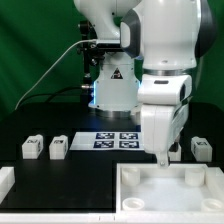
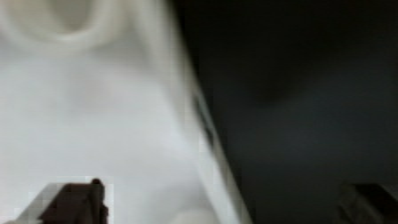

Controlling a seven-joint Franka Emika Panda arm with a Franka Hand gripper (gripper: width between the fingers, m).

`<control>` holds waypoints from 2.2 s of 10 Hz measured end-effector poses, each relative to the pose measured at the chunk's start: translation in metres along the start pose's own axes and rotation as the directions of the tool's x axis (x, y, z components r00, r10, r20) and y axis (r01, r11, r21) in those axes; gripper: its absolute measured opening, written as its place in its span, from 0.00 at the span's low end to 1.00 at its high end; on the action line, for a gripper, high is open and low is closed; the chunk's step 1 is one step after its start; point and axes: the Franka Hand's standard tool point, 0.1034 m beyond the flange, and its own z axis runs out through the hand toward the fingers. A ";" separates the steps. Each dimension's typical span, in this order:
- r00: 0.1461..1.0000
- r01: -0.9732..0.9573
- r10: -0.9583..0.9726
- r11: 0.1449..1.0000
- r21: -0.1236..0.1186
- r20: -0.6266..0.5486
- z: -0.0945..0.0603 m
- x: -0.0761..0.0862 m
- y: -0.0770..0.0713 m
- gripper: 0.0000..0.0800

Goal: Assemble one leg

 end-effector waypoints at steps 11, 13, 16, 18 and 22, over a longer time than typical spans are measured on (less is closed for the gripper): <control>0.483 -0.875 0.874 0.481 0.056 0.055 -0.002 0.022 -0.081 0.81; 0.488 -0.873 0.871 0.485 0.055 0.065 -0.002 0.022 -0.080 0.81; 0.418 -0.897 0.840 0.443 0.008 0.347 0.004 0.028 -0.105 0.81; 0.372 -0.903 0.788 0.431 -0.007 0.490 0.015 0.024 -0.111 0.81; 0.289 -0.891 0.612 0.453 -0.026 0.736 0.026 0.015 -0.111 0.81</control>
Offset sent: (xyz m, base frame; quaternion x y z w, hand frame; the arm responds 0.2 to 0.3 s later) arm 0.0000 0.0000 0.0000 0.0000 0.0000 0.2667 0.9638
